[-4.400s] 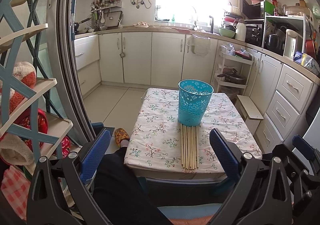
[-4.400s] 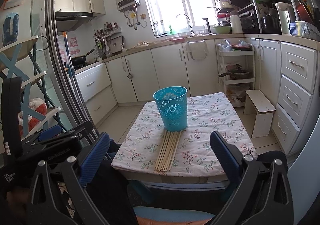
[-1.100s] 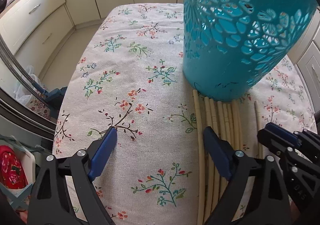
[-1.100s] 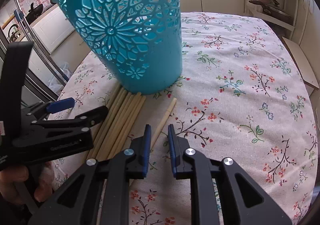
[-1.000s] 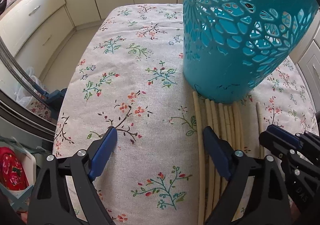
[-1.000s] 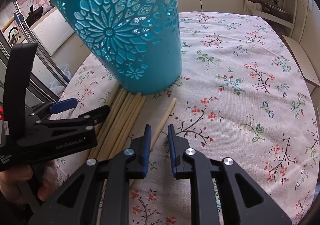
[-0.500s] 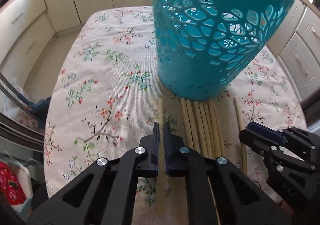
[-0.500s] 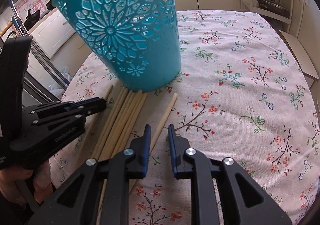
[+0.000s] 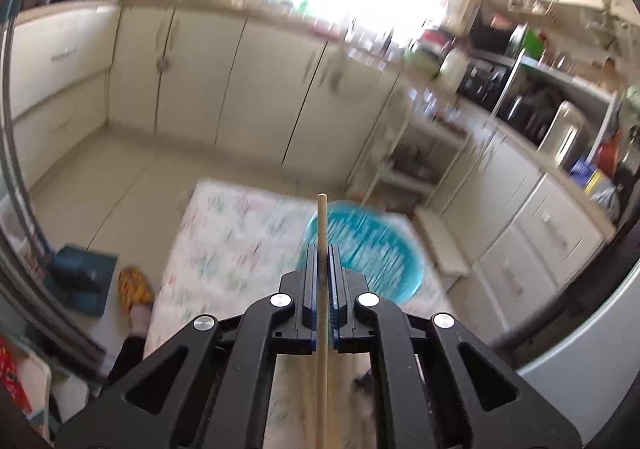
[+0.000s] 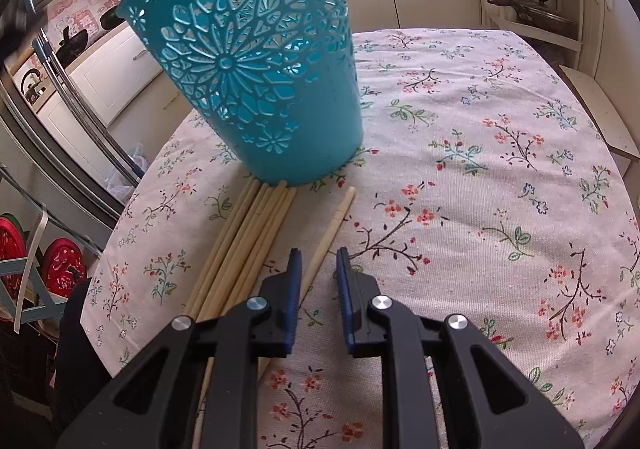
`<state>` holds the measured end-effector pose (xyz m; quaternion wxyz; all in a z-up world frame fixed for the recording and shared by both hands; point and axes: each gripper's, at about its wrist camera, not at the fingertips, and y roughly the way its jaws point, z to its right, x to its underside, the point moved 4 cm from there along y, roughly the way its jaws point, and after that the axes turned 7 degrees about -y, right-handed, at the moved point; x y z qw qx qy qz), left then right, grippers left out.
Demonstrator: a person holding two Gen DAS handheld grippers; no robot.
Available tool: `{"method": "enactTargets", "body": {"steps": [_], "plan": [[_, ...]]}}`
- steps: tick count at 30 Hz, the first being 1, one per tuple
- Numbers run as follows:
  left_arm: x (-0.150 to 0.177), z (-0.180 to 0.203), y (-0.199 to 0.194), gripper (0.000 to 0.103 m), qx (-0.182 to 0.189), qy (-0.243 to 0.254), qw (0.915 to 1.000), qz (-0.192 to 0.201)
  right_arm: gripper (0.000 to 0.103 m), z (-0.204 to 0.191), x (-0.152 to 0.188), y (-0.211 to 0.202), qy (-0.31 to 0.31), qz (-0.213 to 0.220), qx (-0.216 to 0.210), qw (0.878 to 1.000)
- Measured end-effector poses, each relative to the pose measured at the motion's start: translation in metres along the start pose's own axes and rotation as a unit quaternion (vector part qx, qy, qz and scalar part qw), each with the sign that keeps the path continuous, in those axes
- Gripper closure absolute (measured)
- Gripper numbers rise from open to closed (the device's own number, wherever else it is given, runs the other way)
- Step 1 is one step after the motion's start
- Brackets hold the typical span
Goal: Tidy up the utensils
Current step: 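Carry the chopstick over the teal basket and open the left gripper, then close the right gripper on a loose wooden chopstick and lift it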
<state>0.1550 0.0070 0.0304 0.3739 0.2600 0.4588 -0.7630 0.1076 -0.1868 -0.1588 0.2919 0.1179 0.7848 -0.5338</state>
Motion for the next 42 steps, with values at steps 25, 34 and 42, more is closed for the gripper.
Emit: {"method": "enactTargets", "body": {"steps": [25, 34, 42], "plan": [[-0.004, 0.05, 0.108, 0.097, -0.056, 0.054, 0.9929, 0.09, 0.085, 0.004, 0.002, 0.002, 0.006, 0.014, -0.02, 1.0], [0.013, -0.002, 0.043, 0.044, -0.09, 0.027, 0.9919, 0.085, 0.085, 0.0, -0.004, 0.005, 0.022, -0.008, 0.01, 1.0], [0.036, -0.035, 0.017, 0.037, -0.095, -0.002, 0.994, 0.055, 0.09, -0.026, -0.015, 0.019, -0.088, -0.037, 0.066, 0.993]]}}
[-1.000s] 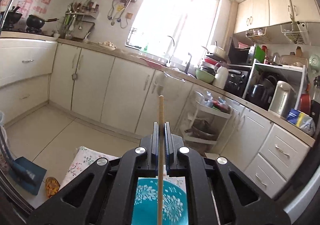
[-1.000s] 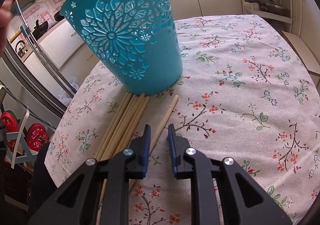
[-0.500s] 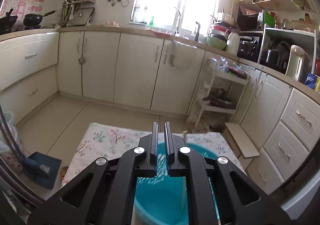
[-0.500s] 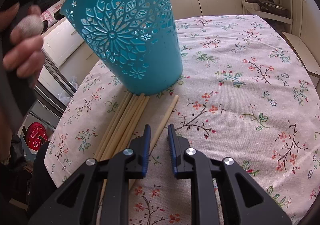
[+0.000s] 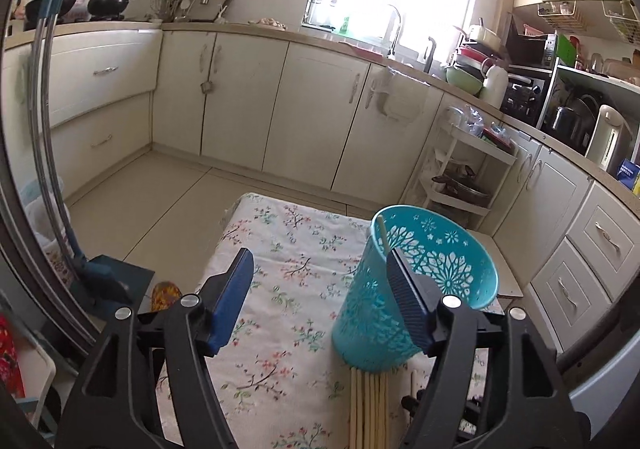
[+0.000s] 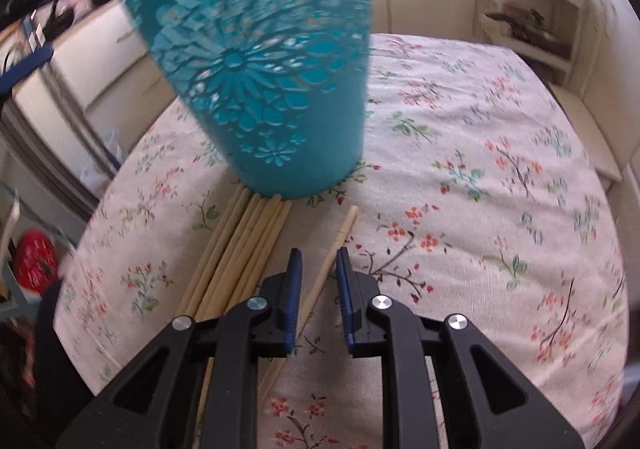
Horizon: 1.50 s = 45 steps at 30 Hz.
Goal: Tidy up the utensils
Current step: 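Close the right gripper on a loose wooden chopstick and lift it, then carry the chopstick over the teal basket and open the right gripper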
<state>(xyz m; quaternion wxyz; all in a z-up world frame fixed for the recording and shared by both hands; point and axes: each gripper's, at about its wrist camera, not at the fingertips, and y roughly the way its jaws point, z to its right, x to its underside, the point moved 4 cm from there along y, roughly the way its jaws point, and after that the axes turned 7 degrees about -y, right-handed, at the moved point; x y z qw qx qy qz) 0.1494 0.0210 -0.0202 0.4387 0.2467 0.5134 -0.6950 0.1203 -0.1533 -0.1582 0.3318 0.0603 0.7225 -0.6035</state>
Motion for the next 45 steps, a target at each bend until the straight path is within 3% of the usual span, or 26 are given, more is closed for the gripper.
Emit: {"method": "enactTargets", "body": {"steps": [4, 8, 12, 17, 23, 30, 35, 40, 45], "plan": [[0.005, -0.009, -0.009, 0.037, 0.001, 0.003, 1.0, -0.006, 0.092, -0.001, -0.003, -0.001, -0.066, -0.039, -0.035, 0.996], [0.017, -0.018, -0.013, 0.034, -0.005, 0.002, 0.9997, -0.022, 0.091, 0.006, -0.003, 0.0, -0.052, -0.053, -0.018, 0.997], [0.039, -0.023, -0.009, 0.033, -0.018, 0.004, 0.9983, -0.055, 0.092, -0.012, 0.0, -0.001, -0.079, -0.045, 0.015, 0.996], [0.063, -0.022, -0.01, 0.032, -0.023, 0.012, 0.996, -0.086, 0.095, -0.008, 0.01, -0.004, -0.045, -0.039, -0.021, 0.998], [0.072, -0.023, -0.019, 0.03, -0.024, 0.017, 0.995, -0.095, 0.097, 0.001, 0.024, -0.027, -0.011, -0.021, -0.056, 0.998], [0.069, -0.035, -0.028, 0.028, -0.029, 0.003, 0.995, -0.096, 0.097, 0.012, 0.017, -0.082, 0.036, 0.052, -0.106, 0.992], [0.07, -0.038, -0.032, 0.028, -0.031, -0.002, 0.9947, -0.099, 0.097, 0.015, -0.004, -0.135, 0.054, 0.125, -0.148, 0.98], [0.07, -0.035, -0.037, 0.028, -0.026, -0.002, 0.9947, -0.099, 0.097, 0.019, -0.046, -0.179, 0.065, 0.208, -0.182, 0.959], [0.071, -0.03, -0.042, 0.027, -0.017, -0.001, 0.9949, -0.1, 0.097, 0.02, -0.113, -0.205, 0.072, 0.302, -0.155, 0.938]]}}
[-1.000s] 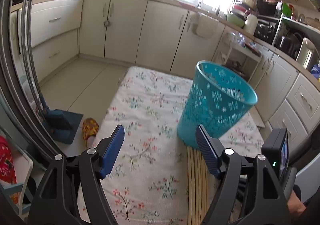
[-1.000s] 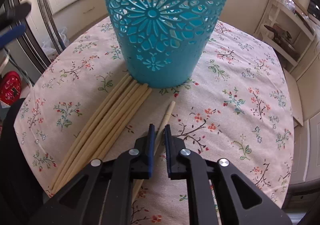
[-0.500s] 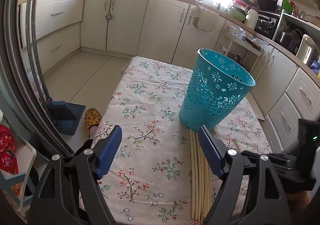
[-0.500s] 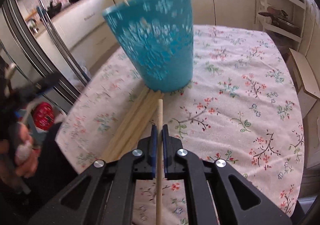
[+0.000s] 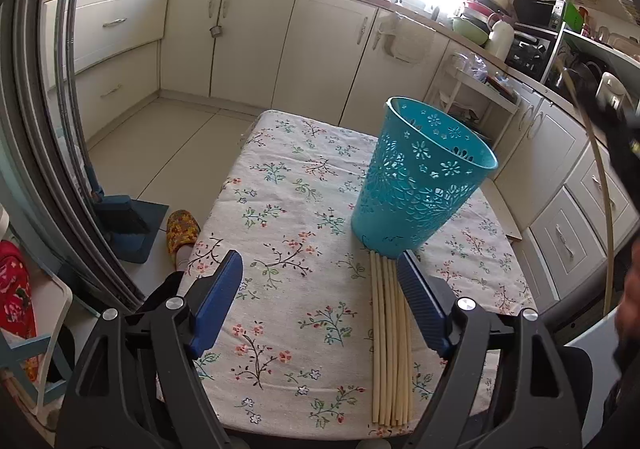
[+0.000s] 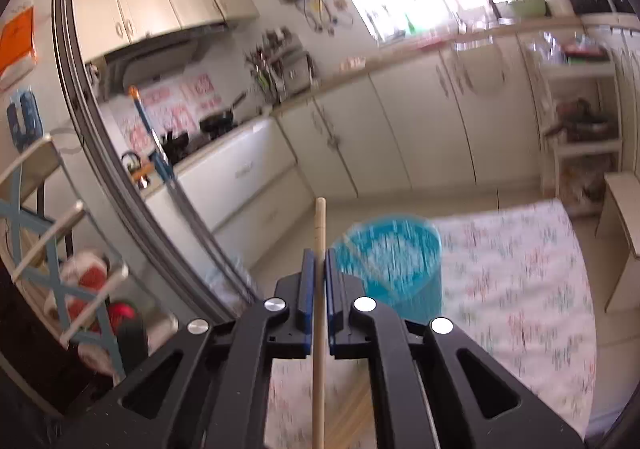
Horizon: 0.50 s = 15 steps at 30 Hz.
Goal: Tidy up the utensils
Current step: 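Carry the chopstick over the teal basket and open the right gripper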
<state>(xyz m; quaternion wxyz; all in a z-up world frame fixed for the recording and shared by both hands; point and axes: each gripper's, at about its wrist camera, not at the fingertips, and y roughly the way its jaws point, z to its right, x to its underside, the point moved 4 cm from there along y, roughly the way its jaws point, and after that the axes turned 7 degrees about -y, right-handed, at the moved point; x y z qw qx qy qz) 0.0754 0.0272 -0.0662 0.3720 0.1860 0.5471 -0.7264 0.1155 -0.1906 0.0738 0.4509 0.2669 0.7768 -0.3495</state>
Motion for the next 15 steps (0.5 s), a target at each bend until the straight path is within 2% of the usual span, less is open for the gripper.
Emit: {"method": "enactTargets", "body": {"steps": [4, 8, 12, 15], "plan": [[0.0, 0.003, -0.003, 0.026, 0.004, 0.002, 1.0, 0.001, 0.097, 0.008, -0.04, 0.036, 0.001, 0.059, 0.044, 0.997], [-0.001, 0.001, -0.004, 0.025, 0.003, 0.003, 1.0, 0.004, 0.097, 0.022, -0.05, 0.075, -0.002, 0.086, 0.108, 0.99], [-0.004, -0.002, -0.005, 0.025, 0.003, 0.001, 1.0, 0.009, 0.097, 0.036, -0.034, 0.103, -0.014, 0.067, 0.153, 0.986], [-0.007, -0.004, -0.005, 0.024, 0.007, -0.006, 0.9999, 0.008, 0.097, 0.043, -0.016, 0.111, -0.013, 0.039, 0.157, 0.987]]}}
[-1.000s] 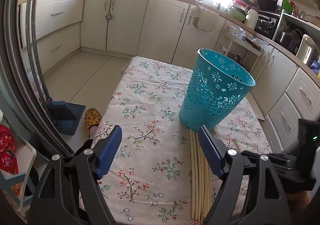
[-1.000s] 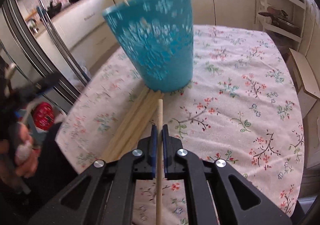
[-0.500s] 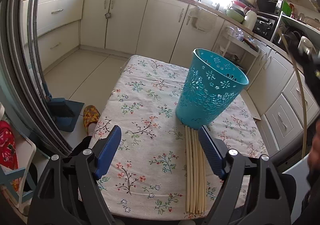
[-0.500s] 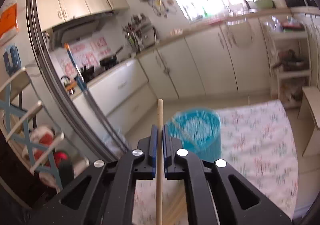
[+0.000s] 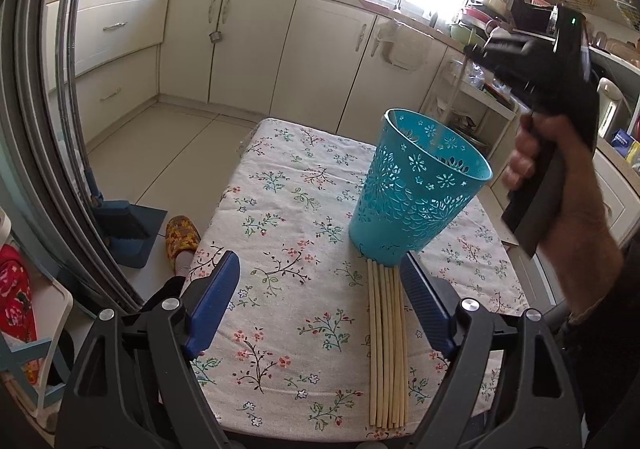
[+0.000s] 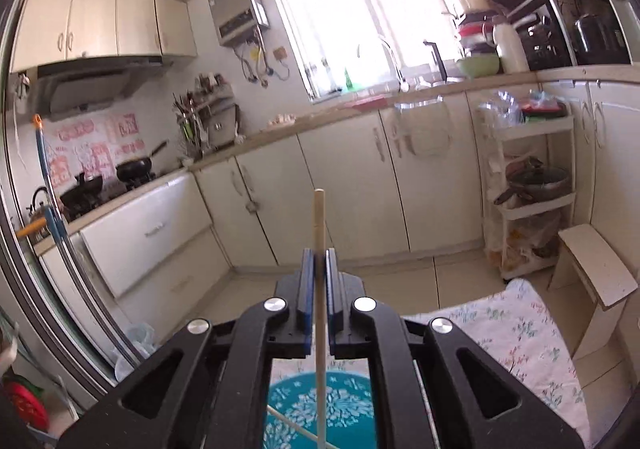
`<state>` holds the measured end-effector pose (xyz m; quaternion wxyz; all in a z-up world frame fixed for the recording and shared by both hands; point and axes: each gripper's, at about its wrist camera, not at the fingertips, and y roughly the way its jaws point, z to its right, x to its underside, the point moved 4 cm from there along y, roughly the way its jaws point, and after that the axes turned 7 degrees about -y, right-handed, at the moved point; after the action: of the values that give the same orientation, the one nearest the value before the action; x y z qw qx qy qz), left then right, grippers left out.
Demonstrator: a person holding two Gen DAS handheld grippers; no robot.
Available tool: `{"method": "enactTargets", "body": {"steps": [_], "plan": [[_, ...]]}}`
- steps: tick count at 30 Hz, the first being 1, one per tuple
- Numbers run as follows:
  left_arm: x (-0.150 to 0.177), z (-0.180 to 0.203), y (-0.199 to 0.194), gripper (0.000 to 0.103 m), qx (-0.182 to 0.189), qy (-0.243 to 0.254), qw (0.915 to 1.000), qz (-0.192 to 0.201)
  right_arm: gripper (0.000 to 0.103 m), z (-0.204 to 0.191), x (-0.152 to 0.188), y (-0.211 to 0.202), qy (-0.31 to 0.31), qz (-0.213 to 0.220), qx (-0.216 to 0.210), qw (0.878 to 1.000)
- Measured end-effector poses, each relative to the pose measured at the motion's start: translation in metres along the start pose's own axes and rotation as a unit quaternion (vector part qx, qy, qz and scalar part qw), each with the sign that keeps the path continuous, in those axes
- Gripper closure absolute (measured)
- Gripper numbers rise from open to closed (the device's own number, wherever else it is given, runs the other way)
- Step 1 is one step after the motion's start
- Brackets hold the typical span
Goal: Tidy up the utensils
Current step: 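Carry the chopstick over the teal basket and open the right gripper, then withdraw the right gripper while moving the left gripper to the chopsticks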
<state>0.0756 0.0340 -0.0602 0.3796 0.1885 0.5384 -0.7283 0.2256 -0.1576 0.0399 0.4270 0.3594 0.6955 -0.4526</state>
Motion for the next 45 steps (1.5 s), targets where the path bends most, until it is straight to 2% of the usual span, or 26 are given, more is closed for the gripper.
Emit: {"method": "enactTargets", "body": {"steps": [5, 8, 15, 17, 18, 20, 23, 25, 27, 33, 41, 45], "plan": [[-0.001, -0.003, 0.003, 0.024, -0.001, -0.008, 1.0, -0.004, 0.097, -0.007, 0.024, -0.006, -0.027, -0.036, -0.014, 0.999], [-0.001, -0.003, 0.001, 0.024, -0.003, -0.012, 0.9999, -0.001, 0.097, -0.014, 0.027, -0.018, -0.04, -0.042, -0.024, 0.998], [-0.005, -0.005, -0.014, 0.022, -0.005, -0.014, 0.9998, 0.015, 0.095, -0.005, 0.031, -0.088, -0.014, -0.017, -0.018, 1.0], [-0.004, -0.006, -0.016, 0.021, -0.005, -0.016, 0.9997, 0.016, 0.095, 0.0, 0.046, -0.102, -0.005, -0.032, -0.012, 0.999], [-0.003, -0.006, -0.017, 0.021, -0.006, -0.017, 0.9997, 0.016, 0.095, 0.001, 0.062, -0.107, -0.004, -0.052, -0.009, 0.999], [-0.002, -0.007, -0.016, 0.021, -0.007, -0.018, 0.9997, 0.013, 0.094, 0.003, 0.095, -0.104, 0.001, -0.106, -0.009, 0.994], [0.002, -0.007, -0.015, 0.021, -0.008, -0.019, 0.9998, 0.005, 0.086, 0.005, 0.151, -0.085, 0.015, -0.197, -0.008, 0.98], [0.004, -0.007, -0.016, 0.021, -0.008, -0.015, 0.9998, 0.002, 0.085, 0.004, 0.177, -0.07, 0.022, -0.236, -0.007, 0.971], [0.005, -0.007, -0.017, 0.021, -0.01, -0.011, 0.9999, 0.003, 0.085, 0.003, 0.193, -0.059, 0.021, -0.257, -0.001, 0.966], [0.006, -0.017, -0.014, 0.02, -0.018, -0.023, 0.9996, -0.003, 0.085, -0.006, 0.207, -0.035, 0.001, -0.283, 0.007, 0.959], [0.008, -0.018, -0.008, 0.02, -0.019, -0.023, 0.9995, -0.01, 0.087, -0.011, 0.223, -0.025, -0.009, -0.308, 0.017, 0.951], [0.009, -0.019, -0.005, 0.02, -0.021, -0.024, 0.9994, -0.013, 0.087, -0.011, 0.224, -0.026, -0.015, -0.305, 0.019, 0.952]]}}
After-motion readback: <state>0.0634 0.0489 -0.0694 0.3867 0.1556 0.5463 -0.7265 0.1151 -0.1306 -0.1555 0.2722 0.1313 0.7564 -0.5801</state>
